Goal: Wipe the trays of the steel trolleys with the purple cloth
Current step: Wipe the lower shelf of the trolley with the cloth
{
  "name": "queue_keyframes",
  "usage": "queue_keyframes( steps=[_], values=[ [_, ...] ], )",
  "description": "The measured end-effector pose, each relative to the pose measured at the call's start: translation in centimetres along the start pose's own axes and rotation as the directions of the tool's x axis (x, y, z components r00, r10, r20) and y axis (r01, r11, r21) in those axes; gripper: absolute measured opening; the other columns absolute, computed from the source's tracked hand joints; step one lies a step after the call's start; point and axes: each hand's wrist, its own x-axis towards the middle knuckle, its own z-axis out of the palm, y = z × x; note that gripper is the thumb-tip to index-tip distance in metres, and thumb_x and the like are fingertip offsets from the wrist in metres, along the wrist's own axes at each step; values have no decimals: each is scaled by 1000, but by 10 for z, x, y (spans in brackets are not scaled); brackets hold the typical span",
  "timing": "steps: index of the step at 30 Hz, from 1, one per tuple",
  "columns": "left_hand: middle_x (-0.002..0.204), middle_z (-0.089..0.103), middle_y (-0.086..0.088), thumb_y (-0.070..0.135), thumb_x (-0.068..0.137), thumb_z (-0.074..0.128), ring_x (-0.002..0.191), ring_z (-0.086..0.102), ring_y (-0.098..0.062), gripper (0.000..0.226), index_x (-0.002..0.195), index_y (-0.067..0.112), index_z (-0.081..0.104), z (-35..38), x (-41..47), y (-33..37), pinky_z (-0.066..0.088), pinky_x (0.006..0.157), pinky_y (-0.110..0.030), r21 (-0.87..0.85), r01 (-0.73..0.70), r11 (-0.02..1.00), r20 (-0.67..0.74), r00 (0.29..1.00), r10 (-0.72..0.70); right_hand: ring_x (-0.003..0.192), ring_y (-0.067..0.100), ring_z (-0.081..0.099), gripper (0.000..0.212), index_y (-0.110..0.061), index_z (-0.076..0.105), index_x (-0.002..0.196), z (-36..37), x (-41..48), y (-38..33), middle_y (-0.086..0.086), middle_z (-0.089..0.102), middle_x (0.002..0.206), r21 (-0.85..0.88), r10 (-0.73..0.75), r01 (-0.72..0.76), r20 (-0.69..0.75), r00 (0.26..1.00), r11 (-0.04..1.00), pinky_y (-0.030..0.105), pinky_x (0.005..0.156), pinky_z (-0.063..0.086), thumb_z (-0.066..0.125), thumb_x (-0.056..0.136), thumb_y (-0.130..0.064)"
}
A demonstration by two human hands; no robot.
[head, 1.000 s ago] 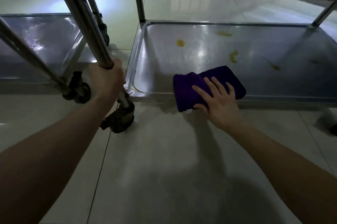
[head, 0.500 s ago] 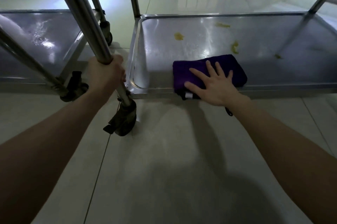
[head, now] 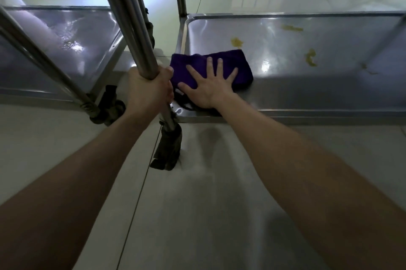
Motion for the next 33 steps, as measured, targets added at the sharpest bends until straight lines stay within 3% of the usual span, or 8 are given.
queue_keyframes(
  steps=[5,12,15,20,26,33],
  values=[
    [56,43,-6,4,106,58,50,43,-21,41,67,15,50,-18,5,5,43,55,-36,-16,29,999,73,997,-28,163,39,-26,81,-55,-2,168,17,-56,3,6,-19,180,43,-22,22,-14,1000,999,79,118,-20,10,95,-89],
    [49,43,0,-2,99,58,43,41,-17,57,48,24,52,-36,10,7,39,54,-35,-60,68,996,77,995,-64,166,31,-19,81,-62,8,165,5,-106,62,-1,-13,182,141,154,-155,18,988,978,73,125,-14,19,92,-95],
    [57,37,-9,-1,99,57,49,37,-23,47,58,16,45,-38,9,10,38,57,-37,-58,67,996,93,994,-61,166,29,-17,87,-63,8,164,-2,-127,100,-3,-10,182,142,254,-255,23,967,957,74,125,-14,18,86,-100],
    [55,37,-5,3,98,59,50,38,-22,40,65,15,42,-39,15,-1,41,56,-35,-57,81,995,46,996,-78,166,31,-17,100,-65,5,162,-2,-141,168,-1,-10,182,105,361,-361,18,932,927,72,126,-15,11,73,-109],
    [48,46,-1,12,94,66,43,48,-19,32,67,12,50,-47,22,-13,51,54,-29,-29,45,999,27,999,-44,164,39,-22,106,-66,-5,162,-13,-109,221,4,-21,180,101,422,-426,59,905,899,77,123,-14,9,68,-112],
    [47,44,-1,11,93,65,41,44,-18,45,52,25,54,-51,18,-16,48,48,-25,-64,4,998,66,998,0,163,47,-21,106,-56,-7,167,-21,-21,184,10,-18,180,57,378,-377,-4,926,924,85,118,-11,1,74,-107]
  ],
)
